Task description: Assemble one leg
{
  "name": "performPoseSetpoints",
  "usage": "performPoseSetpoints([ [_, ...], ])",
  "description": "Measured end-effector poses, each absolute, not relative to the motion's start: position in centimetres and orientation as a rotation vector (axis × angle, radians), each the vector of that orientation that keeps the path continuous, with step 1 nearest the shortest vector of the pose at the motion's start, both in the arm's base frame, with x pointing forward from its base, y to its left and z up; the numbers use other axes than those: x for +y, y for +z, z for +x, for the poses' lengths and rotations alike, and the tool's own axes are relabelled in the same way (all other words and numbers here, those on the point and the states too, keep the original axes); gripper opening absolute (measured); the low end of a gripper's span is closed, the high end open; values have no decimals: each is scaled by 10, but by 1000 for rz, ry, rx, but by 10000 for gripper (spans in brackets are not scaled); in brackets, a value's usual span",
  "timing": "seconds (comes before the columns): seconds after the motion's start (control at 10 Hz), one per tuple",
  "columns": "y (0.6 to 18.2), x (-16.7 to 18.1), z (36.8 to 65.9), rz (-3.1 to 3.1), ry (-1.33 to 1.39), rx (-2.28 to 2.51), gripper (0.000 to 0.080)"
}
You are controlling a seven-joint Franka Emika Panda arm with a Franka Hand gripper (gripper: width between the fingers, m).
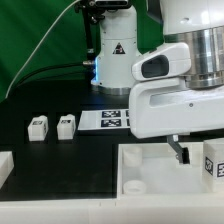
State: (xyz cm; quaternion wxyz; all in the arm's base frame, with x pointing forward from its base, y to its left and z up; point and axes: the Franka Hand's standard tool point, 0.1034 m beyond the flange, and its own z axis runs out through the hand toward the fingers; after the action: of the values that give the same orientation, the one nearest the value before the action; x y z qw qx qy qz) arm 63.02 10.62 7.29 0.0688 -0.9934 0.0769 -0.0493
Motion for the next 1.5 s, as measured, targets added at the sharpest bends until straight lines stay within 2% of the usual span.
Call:
performPoseSetpoints([
  [0.1, 73, 106, 630, -2987, -146, 266, 388],
  [0.2, 73, 107, 630, -2972, -139, 368, 388],
  [0.3, 73, 107, 630, -2943, -127, 523, 294],
  [0.8, 72, 107, 626, -2531, 11, 1566, 294],
  [1.1, 70, 104, 624, -1947, 102, 2176, 294],
  [1.5, 70, 101, 620, -1542, 142, 2481, 294],
])
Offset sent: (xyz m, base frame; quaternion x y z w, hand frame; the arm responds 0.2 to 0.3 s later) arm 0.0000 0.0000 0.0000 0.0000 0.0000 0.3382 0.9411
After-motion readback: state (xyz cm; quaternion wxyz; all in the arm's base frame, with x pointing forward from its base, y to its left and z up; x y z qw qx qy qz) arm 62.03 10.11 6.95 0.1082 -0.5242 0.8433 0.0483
